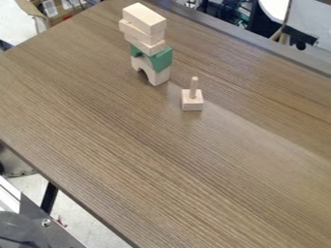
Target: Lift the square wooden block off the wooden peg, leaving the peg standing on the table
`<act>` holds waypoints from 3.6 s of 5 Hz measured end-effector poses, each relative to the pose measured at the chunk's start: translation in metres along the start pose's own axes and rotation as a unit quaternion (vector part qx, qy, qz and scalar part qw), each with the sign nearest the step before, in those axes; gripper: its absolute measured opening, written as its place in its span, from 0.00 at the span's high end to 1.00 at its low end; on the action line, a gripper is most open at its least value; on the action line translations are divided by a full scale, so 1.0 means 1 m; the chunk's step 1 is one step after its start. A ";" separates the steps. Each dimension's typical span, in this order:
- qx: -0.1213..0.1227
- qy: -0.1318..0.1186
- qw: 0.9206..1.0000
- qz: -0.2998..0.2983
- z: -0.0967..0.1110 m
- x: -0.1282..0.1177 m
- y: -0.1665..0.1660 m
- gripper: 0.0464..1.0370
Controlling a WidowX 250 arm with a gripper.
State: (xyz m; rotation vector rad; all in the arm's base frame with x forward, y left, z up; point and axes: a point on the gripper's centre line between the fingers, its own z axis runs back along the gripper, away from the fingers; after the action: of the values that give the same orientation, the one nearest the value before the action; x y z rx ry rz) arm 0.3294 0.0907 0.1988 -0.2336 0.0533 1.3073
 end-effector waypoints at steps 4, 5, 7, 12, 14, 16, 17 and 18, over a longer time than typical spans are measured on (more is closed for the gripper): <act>0.151 -0.059 0.942 -0.295 -0.039 -0.043 -0.026 0.04; 0.183 -0.068 0.920 -0.340 -0.065 -0.065 -0.020 0.04; 0.177 -0.081 0.922 -0.335 -0.094 -0.075 -0.005 0.04; 0.141 -0.055 0.934 -0.323 -0.135 -0.050 -0.006 0.04; 0.121 -0.022 0.937 -0.327 -0.146 -0.044 -0.018 0.04; 0.128 -0.015 0.934 -0.332 -0.156 -0.046 -0.023 0.04; 0.136 -0.018 0.931 -0.338 -0.160 -0.050 -0.024 0.04; 0.147 -0.018 0.930 -0.337 -0.169 -0.048 -0.022 0.04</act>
State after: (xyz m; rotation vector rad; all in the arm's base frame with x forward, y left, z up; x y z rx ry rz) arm 0.3530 0.0057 0.0456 0.0355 0.1260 0.6041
